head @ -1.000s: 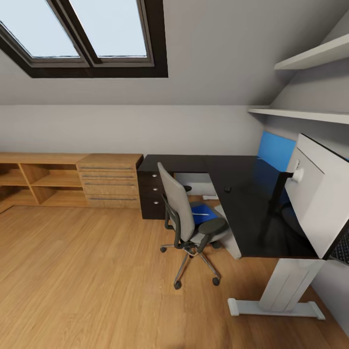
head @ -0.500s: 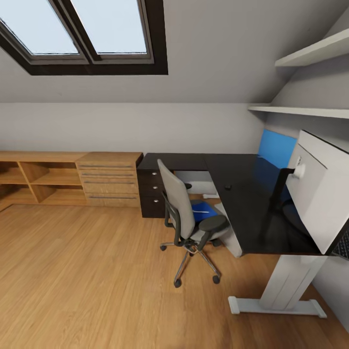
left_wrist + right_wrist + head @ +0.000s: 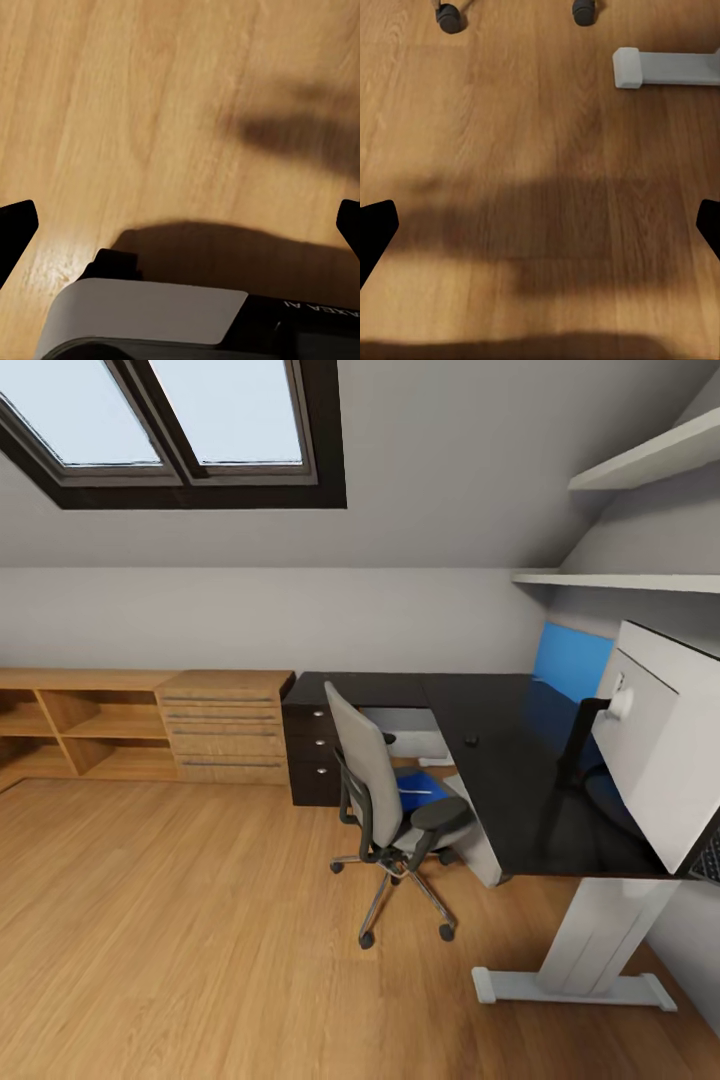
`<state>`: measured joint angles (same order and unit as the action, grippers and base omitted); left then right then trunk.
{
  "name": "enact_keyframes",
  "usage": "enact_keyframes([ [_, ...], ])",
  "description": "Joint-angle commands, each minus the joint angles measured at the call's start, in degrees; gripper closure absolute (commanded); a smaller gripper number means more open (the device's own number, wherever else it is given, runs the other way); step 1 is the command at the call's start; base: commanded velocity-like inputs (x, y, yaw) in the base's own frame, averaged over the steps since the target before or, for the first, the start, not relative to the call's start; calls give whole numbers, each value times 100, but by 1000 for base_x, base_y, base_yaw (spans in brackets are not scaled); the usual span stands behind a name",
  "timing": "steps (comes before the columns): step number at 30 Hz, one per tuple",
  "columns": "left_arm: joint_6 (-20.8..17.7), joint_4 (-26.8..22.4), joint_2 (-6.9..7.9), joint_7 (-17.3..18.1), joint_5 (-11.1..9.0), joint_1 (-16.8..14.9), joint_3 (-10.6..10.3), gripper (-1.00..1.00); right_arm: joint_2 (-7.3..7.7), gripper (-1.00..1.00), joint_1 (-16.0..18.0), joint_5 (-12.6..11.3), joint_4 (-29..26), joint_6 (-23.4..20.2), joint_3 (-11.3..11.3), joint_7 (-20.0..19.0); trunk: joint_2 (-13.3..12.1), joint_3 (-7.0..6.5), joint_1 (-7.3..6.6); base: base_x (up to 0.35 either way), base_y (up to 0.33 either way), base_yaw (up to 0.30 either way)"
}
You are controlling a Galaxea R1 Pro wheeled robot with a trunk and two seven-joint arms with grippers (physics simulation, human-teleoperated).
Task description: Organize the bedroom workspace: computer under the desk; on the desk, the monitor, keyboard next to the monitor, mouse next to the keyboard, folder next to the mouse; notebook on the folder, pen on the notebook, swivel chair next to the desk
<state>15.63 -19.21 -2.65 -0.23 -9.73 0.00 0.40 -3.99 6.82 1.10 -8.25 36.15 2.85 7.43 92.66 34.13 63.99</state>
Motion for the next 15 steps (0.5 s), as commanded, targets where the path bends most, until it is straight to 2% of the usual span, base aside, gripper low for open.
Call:
enact_keyframes([
  [1,12,-2,-1,-3,-27,0,3,-100,1,-100,3,13,5,10,31,48,44,23,22,0,0,0],
  [15,14,-2,13,-33,-29,0,13,-100,12,-100,3,13,0,13,23,48,605,275,330,0,0,0],
])
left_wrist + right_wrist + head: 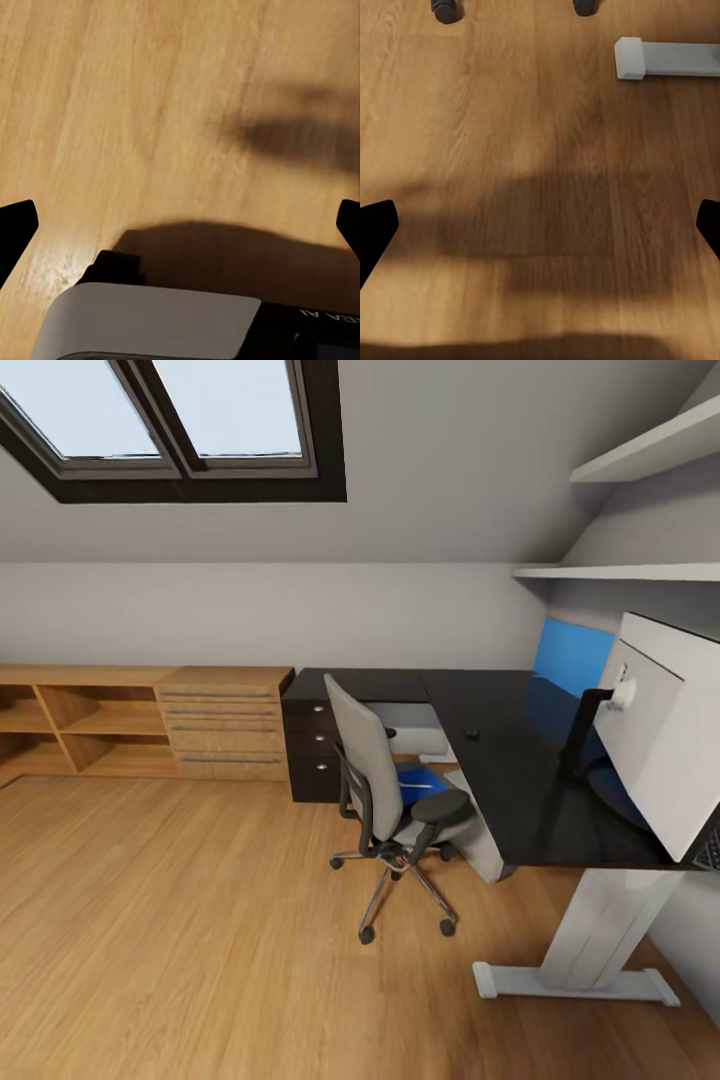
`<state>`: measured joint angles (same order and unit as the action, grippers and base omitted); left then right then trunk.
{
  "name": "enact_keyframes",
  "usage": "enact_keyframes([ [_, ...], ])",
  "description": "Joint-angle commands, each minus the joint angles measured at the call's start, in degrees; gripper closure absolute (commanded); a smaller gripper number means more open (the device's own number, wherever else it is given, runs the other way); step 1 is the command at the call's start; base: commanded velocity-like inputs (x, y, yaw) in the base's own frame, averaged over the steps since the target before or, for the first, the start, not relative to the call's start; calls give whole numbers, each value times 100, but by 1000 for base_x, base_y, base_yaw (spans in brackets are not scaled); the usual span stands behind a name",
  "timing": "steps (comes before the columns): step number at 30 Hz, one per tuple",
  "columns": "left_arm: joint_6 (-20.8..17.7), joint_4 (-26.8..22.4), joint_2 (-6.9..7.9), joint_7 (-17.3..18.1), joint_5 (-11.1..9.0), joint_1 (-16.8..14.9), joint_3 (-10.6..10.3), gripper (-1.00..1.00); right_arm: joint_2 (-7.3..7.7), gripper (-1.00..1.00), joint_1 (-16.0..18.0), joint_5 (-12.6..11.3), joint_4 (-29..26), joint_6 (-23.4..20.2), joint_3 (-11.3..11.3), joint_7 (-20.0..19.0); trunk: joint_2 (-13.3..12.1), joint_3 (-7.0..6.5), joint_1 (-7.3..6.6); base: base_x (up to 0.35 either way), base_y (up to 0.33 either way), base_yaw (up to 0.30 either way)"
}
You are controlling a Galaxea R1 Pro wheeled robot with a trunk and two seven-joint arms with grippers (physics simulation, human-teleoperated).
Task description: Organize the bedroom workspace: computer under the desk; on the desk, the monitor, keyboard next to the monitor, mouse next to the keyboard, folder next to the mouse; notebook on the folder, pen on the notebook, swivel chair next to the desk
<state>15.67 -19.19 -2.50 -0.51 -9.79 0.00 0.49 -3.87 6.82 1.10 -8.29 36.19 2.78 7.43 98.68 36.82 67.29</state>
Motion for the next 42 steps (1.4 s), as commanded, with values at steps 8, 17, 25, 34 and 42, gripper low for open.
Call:
enact_keyframes([
  [8,7,-6,4,-10,-23,0,18,-100,0,-100,3,13,3,11,32,48,325,149,176,0,0,0],
  [17,0,-49,-27,-12,-29,0,11,-100,0,-100,3,22,-42,11,35,48,685,311,374,0,0,0],
  [25,-332,-1326,-43,-578,-31,0,12,-100,7,-100,28,7,-1037,-93,19,73,1006,454,549,0,0,0],
  [34,-2408,-3563,-272,-1248,-31,-44,4,-100,-9,-100,930,-25,-1806,-1339,3,264,1367,616,747,0,0,0],
  [42,-3701,-4421,-568,-1322,-38,-869,3,-100,-18,-100,2711,-481,-1182,-2862,-18,312,1688,759,923,0,0,0],
])
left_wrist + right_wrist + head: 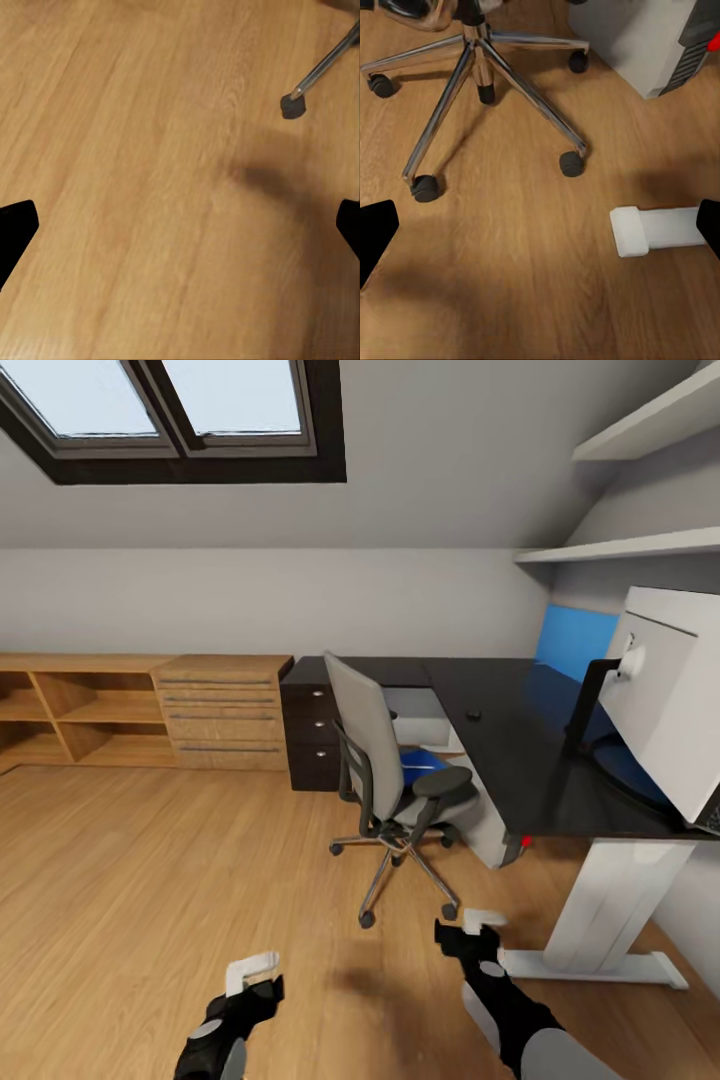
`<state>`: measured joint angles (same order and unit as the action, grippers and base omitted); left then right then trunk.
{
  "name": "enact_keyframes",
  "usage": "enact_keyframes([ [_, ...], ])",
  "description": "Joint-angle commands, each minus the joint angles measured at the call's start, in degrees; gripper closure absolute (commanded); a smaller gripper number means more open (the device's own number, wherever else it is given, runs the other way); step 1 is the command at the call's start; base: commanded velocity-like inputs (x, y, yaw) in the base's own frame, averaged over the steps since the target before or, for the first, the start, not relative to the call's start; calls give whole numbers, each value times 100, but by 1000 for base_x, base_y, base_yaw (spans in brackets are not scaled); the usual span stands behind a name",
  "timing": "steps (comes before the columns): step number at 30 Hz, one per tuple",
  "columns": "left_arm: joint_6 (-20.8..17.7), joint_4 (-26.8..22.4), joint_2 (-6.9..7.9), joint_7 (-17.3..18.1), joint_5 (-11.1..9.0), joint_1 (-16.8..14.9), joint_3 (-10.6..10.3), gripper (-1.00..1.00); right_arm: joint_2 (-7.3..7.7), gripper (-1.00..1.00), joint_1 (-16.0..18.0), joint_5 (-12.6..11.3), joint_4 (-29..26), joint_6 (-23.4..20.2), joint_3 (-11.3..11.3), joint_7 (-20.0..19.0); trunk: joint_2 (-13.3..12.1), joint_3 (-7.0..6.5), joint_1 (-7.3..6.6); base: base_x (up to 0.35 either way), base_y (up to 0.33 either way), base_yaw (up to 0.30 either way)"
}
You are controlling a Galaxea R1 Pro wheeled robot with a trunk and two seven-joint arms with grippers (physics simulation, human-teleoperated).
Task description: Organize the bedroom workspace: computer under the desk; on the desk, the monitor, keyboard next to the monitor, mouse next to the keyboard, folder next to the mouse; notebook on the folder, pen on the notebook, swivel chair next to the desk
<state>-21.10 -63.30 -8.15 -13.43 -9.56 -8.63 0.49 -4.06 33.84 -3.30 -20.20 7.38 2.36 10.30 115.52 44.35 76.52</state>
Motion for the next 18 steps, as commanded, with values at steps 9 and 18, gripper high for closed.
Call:
enact_keyframes([
  [9,-537,-693,-52,6,-366,-1004,-12,-100,-7,-100,1190,-518,540,-341,28,9,365,169,198,0,0,0],
  [18,-1355,-1590,35,40,-418,-1009,-22,-100,-25,-100,1246,-503,585,-355,71,-9,726,330,395,0,0,0],
])
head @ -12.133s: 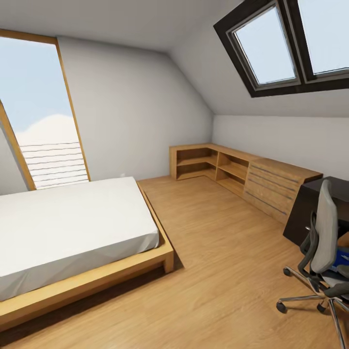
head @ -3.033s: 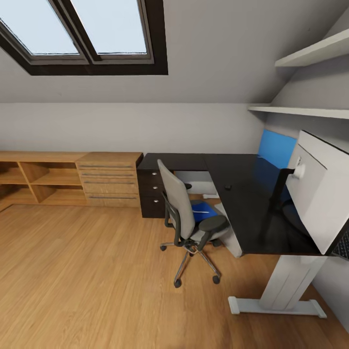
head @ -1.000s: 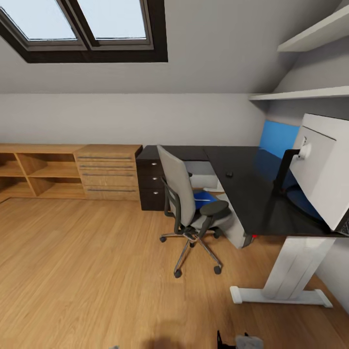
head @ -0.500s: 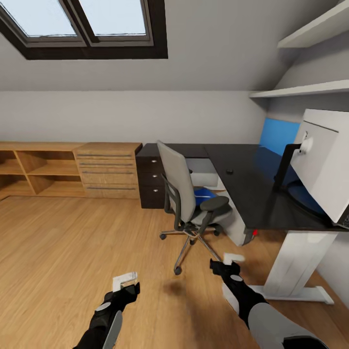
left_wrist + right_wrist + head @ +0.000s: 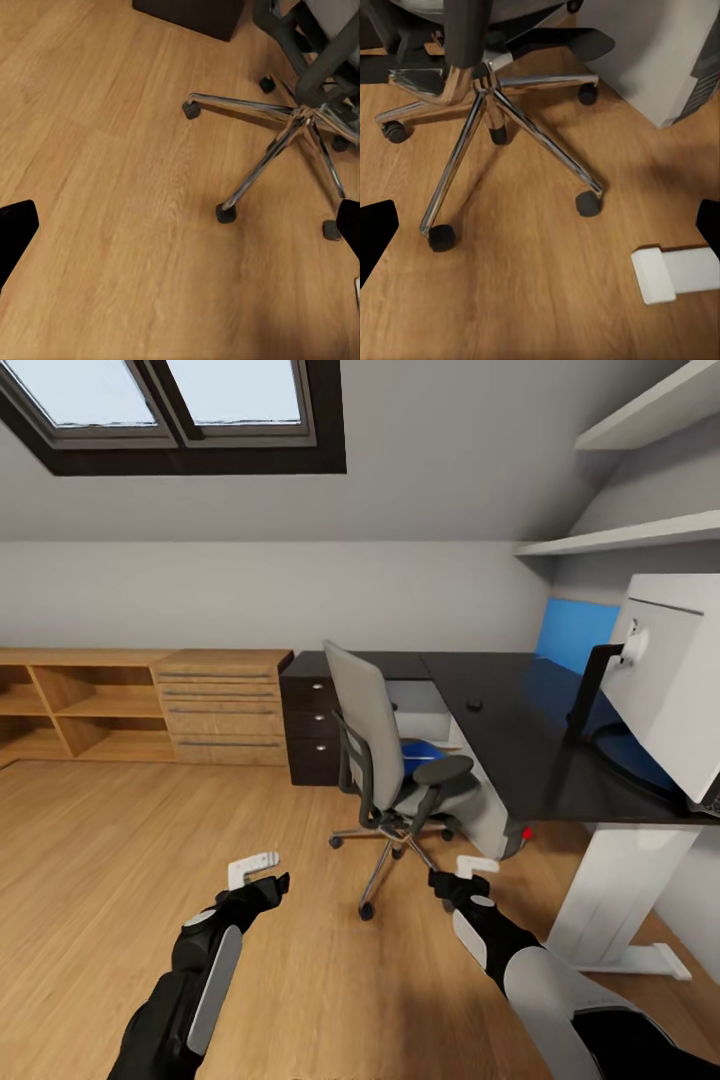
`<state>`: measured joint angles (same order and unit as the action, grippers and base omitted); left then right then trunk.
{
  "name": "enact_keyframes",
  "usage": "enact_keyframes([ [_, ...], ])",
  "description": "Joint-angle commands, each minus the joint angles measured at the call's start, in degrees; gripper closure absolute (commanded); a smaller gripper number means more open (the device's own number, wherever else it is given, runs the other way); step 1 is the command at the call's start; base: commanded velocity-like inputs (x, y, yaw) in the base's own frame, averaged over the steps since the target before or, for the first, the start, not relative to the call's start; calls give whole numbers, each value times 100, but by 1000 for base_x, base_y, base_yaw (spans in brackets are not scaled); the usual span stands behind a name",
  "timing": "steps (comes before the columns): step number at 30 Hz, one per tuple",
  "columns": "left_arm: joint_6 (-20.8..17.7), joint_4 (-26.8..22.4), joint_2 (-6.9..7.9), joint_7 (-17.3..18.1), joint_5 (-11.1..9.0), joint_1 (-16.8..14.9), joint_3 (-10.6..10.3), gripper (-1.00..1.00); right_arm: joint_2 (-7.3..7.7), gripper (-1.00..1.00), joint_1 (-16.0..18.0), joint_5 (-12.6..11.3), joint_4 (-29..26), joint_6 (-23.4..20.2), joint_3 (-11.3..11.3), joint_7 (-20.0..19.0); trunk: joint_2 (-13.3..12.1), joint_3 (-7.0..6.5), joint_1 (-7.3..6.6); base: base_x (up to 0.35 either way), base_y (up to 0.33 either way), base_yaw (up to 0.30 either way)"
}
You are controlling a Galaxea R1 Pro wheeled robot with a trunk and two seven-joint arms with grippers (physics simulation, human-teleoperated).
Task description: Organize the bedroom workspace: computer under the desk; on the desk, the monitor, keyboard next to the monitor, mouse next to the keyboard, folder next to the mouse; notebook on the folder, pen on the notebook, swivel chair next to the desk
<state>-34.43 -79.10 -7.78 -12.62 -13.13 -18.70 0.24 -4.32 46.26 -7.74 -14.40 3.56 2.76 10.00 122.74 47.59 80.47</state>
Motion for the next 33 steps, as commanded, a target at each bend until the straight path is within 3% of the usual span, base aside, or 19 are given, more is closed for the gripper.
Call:
enact_keyframes([
  [1,-42,-355,2,-39,-65,185,-1,-100,-9,-100,5,-60,6,39,28,20,44,24,22,0,0,0],
  [2,-45,-808,0,-38,-66,481,-32,-100,-12,-100,6,-66,3,44,23,17,84,42,44,0,0,0],
  [3,-43,-915,1,-36,-64,564,-60,-100,-11,-100,4,-66,2,47,21,16,124,60,66,0,0,0],
  [6,-8,-1352,12,-40,-58,1092,-537,-100,-11,-100,-5,-63,-34,56,20,5,245,114,132,0,0,0],
  [33,-29,-1345,14,-65,-51,1123,-578,-100,-51,-100,-4,-68,-37,193,31,11,1327,599,725,0,0,0],
])
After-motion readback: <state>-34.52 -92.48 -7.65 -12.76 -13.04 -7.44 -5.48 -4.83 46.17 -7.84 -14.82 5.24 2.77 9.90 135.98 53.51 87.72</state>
